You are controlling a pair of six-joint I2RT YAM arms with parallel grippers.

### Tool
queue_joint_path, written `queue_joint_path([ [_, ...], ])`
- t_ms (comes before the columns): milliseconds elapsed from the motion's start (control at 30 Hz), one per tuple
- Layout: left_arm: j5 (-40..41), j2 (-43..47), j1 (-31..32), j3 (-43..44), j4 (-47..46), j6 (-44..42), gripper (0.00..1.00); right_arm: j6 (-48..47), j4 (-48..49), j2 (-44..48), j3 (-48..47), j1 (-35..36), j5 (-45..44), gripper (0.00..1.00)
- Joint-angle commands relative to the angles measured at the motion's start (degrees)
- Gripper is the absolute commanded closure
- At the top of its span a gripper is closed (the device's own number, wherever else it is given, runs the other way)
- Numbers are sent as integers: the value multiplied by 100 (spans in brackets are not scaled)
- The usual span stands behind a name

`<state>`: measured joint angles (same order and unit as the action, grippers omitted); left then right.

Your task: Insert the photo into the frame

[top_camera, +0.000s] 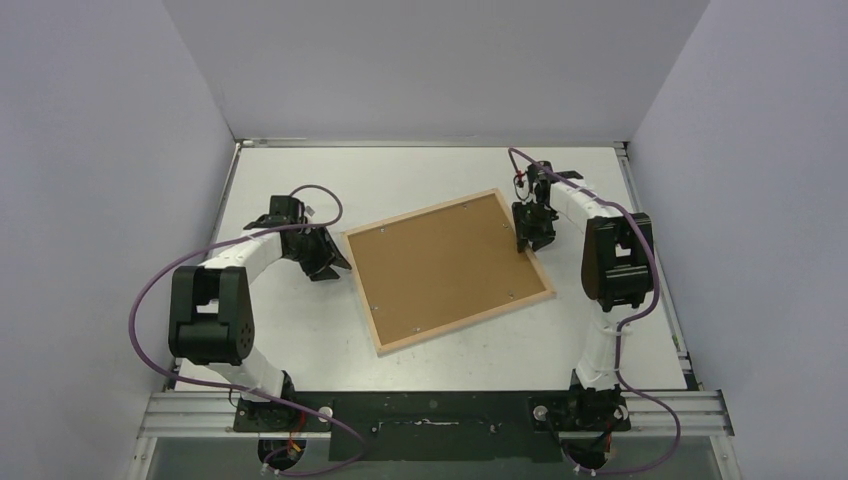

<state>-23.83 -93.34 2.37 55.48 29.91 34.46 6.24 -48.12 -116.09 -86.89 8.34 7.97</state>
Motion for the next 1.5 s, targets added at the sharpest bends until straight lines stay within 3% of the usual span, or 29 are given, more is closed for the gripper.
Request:
queue_joint_path([
  [0,6,377,-53,-63,13,-115,61,-44,70,12,111,23,-70,65],
  [100,-7,419,-53,-75,43,-121,60,-55,136,67,210,34,-56,67],
  [367,105,583,-59,-120,178,-238,59,368,550,353,548,19,-149,94],
  [467,470,669,-68,-27,416,-405,58,774,956,649,876,35,-238,99],
  [733,632,869,-88,-132,540,-405,56,2459,1984,1736,2206,41,-698,100],
  [1100,555,1173,-79,-514,481,-31,56,4674,2176,2441,3464,67,-1525,100],
  [1300,376,1213,-32,-695,401,13,55,4970,2331,2632,3559,387,-1472,89],
  [1367,223,1178,-11,-801,238,41,55,4826,2251,2732,3490,450,-1515,80],
  [1467,9,1071,37,-847,8,114,55,4572,2220,3062,3490,469,-1633,58],
])
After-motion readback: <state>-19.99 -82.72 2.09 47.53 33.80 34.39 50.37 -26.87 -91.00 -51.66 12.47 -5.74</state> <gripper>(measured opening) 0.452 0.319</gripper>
